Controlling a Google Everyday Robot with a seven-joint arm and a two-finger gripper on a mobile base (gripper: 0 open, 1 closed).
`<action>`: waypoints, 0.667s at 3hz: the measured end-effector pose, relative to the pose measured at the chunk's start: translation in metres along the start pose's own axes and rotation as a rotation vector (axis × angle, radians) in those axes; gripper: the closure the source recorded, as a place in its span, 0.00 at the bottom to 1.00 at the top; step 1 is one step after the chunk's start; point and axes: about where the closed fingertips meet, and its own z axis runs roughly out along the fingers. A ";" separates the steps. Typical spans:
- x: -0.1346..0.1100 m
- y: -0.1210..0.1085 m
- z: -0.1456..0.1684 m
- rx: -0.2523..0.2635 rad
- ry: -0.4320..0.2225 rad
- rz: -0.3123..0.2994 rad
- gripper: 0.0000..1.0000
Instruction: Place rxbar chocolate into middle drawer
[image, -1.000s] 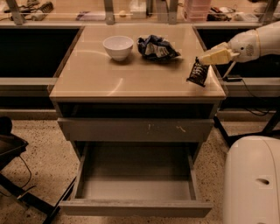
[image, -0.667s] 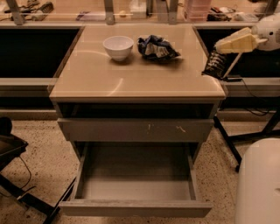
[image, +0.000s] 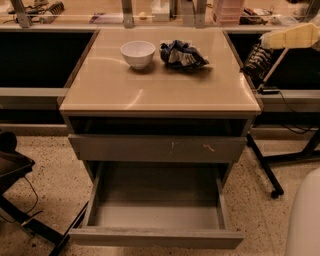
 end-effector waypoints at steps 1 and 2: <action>-0.006 -0.006 0.003 0.015 -0.022 0.003 1.00; 0.009 -0.032 0.003 0.037 -0.079 0.082 1.00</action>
Offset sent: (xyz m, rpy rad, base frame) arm 0.0046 0.0091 -0.0783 0.1553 0.1318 -0.1503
